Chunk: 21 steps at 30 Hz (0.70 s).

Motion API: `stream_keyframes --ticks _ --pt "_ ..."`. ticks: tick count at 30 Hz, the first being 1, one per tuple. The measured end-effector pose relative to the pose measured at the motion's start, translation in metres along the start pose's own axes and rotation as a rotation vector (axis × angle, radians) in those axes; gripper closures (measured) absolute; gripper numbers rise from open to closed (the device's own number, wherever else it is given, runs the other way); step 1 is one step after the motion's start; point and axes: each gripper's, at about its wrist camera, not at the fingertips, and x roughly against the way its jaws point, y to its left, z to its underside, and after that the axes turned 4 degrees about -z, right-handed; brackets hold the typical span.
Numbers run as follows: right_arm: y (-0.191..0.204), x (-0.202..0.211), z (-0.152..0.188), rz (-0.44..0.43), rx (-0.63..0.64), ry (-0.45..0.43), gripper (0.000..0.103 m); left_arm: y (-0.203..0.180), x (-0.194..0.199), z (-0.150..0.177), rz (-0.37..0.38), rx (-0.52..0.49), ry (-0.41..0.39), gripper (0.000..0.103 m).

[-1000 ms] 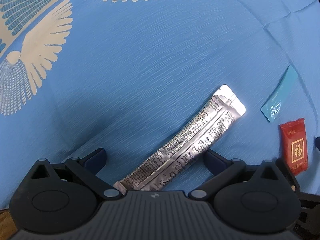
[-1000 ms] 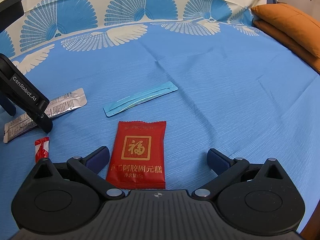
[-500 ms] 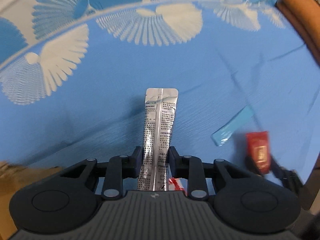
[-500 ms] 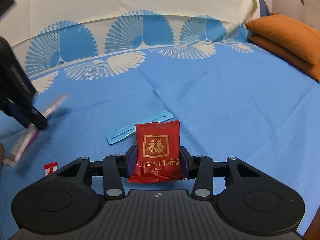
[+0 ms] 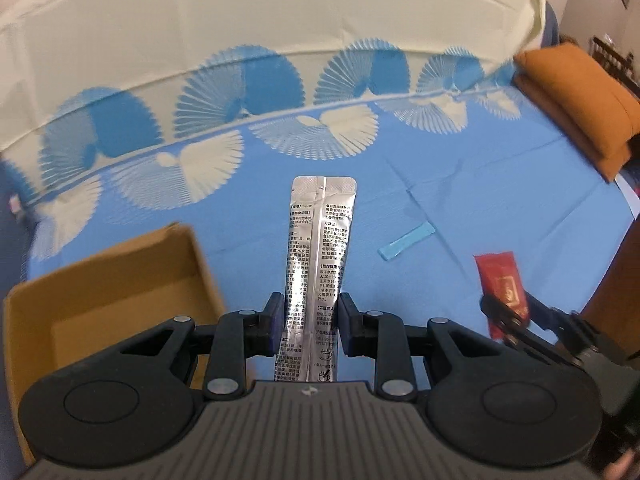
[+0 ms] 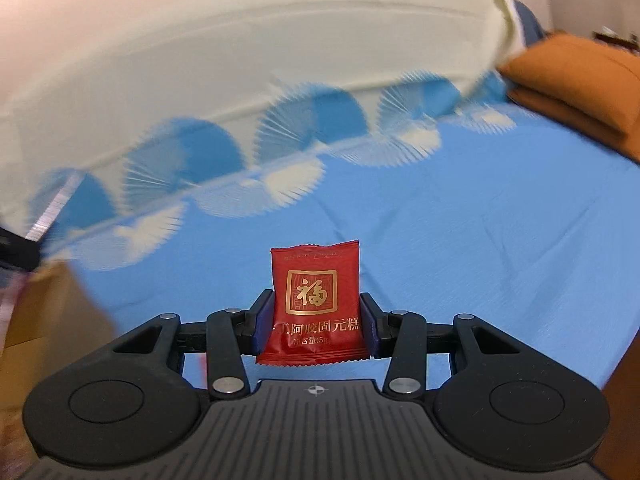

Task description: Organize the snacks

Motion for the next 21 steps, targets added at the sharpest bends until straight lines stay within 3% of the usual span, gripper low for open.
stream_keyframes --ticks 5,12,18,21 --pt "0.037 0.07 0.003 -0.146 0.054 0.028 0.056 0.023 0.057 0.047 -0.074 0.086 -0.025 0.072" --pt "0.099 0.127 0.013 -0.337 0.178 0.077 0.056 0.065 0.116 0.136 -0.171 0.243 0.002 0.072" --pt "0.14 0.157 0.03 -0.406 0.338 0.094 0.056 0.088 0.148 0.197 -0.238 0.3 0.003 0.072" --pt "0.154 0.172 0.035 -0.415 0.401 0.083 0.056 0.095 0.152 0.215 -0.234 0.332 0.005 0.072"
